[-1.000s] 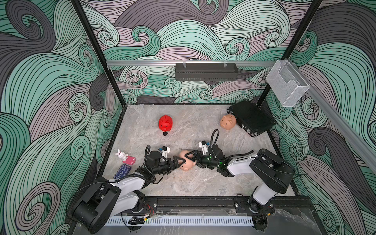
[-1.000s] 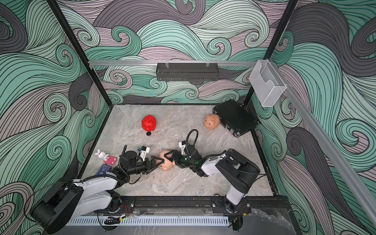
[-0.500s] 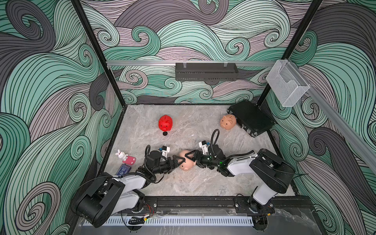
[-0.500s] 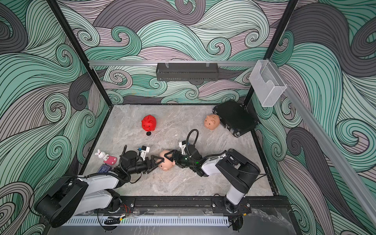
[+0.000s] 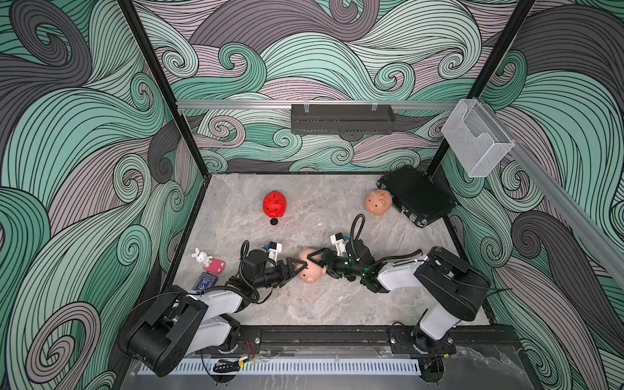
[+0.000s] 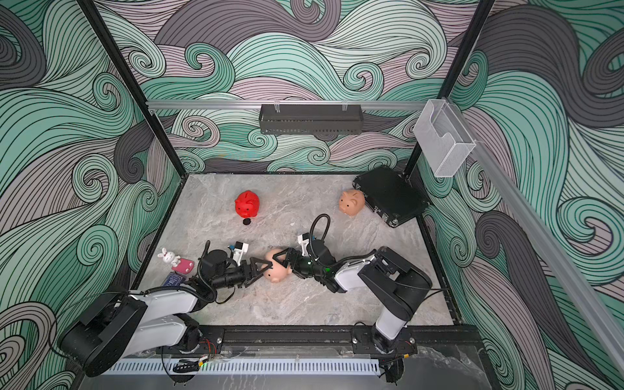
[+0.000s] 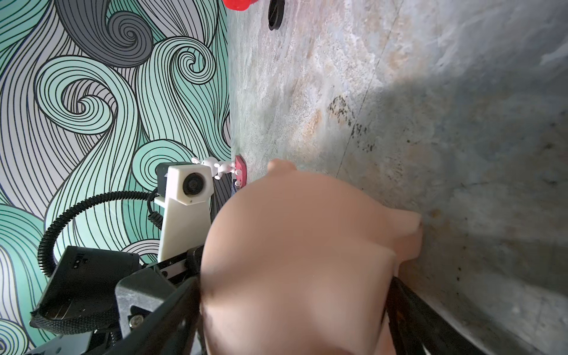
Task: Open piggy banks
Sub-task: Adjust the piggy bank at the center of the board.
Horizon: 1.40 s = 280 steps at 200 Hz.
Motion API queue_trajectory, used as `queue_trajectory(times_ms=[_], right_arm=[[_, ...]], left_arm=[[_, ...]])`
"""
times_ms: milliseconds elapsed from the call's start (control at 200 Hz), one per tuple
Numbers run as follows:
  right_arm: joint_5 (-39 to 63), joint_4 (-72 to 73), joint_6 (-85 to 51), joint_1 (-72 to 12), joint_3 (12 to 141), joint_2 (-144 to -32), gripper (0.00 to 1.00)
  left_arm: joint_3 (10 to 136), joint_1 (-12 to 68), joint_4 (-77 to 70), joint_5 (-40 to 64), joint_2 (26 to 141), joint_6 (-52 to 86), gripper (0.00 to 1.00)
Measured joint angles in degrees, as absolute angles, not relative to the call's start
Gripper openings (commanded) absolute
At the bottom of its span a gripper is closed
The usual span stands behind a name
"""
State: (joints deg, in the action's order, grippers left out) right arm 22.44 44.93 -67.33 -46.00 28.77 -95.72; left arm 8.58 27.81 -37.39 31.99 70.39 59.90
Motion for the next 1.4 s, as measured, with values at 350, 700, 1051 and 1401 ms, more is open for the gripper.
queue_trajectory(times_ms=[350, 700, 1051, 1401], right_arm=[[15.27, 30.48, -60.95, -46.00, 22.76, -79.37, 0.94], [0.40, 6.07, -52.23, -45.87, 22.35, -54.00, 0.93], [-6.57, -6.33, -47.86, -45.67, 23.14, -46.76, 0.92], [-8.45, -9.43, -46.92, -45.67, 23.14, -45.58, 0.92]], left_arm=[[10.61, 27.81, -30.37, 30.61, 67.09, 57.63, 0.78], [21.45, 28.69, -7.64, 25.39, 63.24, 51.35, 0.75], [40.12, 36.77, 15.73, 12.29, 70.96, 43.24, 0.75], [60.16, 47.59, 34.04, -8.27, 86.65, 39.20, 0.75]])
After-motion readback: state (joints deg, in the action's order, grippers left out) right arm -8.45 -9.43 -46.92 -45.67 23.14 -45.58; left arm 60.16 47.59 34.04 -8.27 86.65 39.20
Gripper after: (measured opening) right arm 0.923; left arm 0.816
